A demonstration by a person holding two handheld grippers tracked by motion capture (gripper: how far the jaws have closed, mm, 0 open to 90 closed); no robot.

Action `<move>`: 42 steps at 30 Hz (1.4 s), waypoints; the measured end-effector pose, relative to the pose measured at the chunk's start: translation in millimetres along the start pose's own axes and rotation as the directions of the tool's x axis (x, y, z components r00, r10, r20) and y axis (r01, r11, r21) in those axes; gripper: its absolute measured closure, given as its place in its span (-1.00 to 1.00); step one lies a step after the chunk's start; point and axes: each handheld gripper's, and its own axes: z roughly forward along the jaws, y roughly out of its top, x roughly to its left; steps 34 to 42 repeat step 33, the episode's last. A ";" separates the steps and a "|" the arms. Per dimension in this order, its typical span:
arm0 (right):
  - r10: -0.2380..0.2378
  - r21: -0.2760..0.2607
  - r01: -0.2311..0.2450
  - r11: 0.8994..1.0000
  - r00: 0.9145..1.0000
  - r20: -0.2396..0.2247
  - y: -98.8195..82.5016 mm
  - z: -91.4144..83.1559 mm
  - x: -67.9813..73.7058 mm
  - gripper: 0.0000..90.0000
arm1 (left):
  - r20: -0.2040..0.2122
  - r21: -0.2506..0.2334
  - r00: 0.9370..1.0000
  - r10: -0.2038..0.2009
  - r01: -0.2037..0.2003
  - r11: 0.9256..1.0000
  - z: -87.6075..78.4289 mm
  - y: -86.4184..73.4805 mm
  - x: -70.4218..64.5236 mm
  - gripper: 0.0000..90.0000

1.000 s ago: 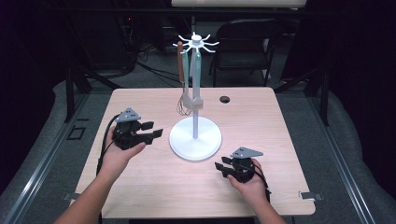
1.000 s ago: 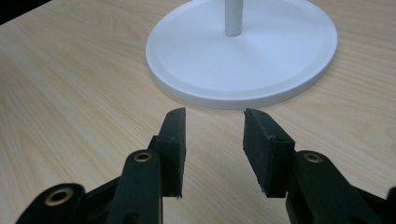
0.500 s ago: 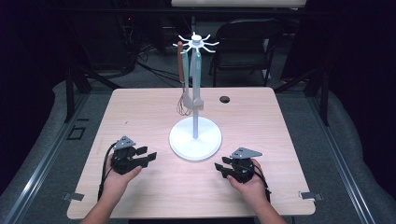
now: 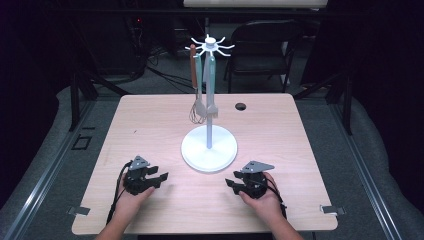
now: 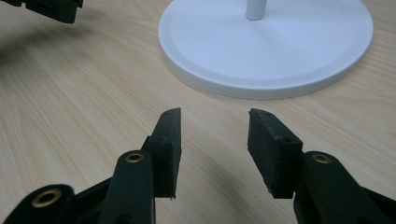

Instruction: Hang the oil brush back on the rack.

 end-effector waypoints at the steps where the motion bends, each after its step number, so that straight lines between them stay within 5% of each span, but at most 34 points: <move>1: -0.008 0.007 0.008 1.000 1.000 -0.001 -0.2 0.4 0.2 0.22 | 0.000 -0.002 1.000 0.001 -0.001 1.000 1.0 0.1 -0.2 0.05; 15: -0.032 0.035 0.032 0.999 0.999 -0.004 -3.7 8.6 8.4 0.18 | -0.003 0.018 1.000 0.025 -0.025 1.000 7.4 -0.7 0.4 0.04; 42: -0.035 0.040 0.034 0.999 0.999 0.008 -4.1 8.5 6.7 0.15 | 0.005 0.016 1.000 -0.010 0.010 1.000 8.2 -0.5 5.4 -0.04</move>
